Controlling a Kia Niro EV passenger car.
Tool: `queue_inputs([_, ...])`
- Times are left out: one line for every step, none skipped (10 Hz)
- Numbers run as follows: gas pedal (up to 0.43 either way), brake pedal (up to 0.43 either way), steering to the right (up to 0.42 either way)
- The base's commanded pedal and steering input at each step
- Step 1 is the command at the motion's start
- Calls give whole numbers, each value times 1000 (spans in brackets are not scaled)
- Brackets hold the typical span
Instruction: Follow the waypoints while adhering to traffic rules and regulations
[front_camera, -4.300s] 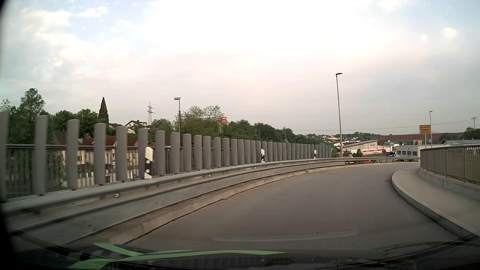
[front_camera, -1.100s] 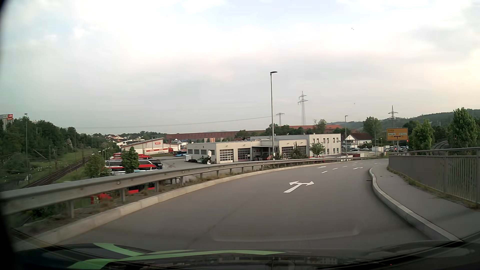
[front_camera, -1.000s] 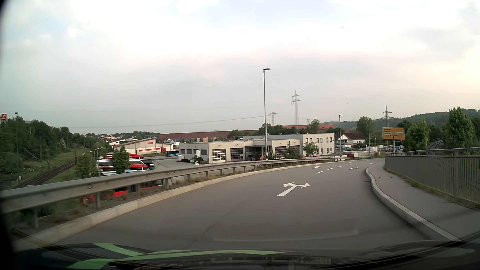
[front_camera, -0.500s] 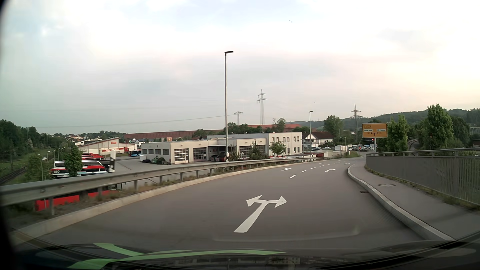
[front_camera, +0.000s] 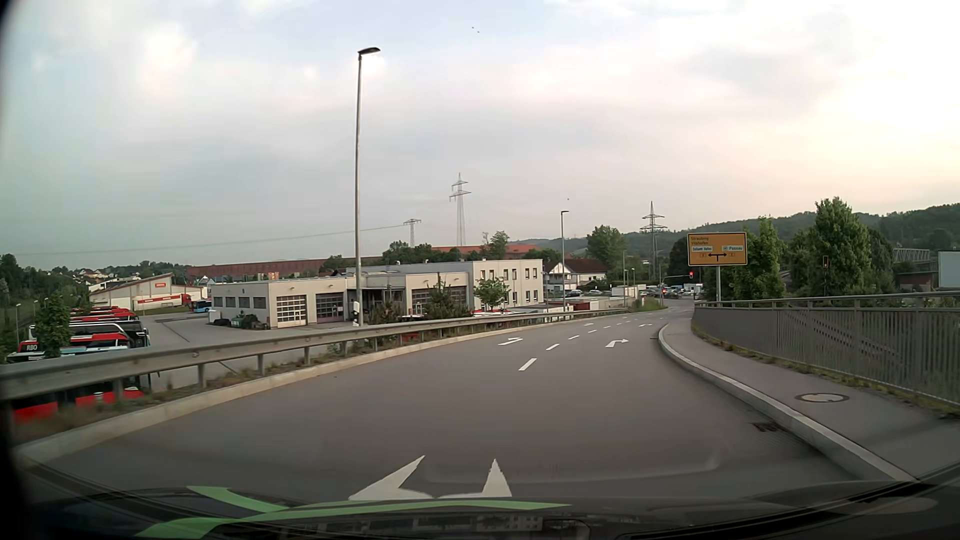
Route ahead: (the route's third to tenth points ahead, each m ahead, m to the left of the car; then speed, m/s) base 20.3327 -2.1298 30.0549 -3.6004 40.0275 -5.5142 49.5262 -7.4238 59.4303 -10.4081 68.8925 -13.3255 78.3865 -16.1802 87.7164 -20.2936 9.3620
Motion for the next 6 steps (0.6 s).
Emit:
queue_inputs([28,0,64])
queue_inputs([28,0,56])
queue_inputs([28,0,52])
queue_inputs([28,0,51])
queue_inputs([39,0,51])
queue_inputs([39,0,50])
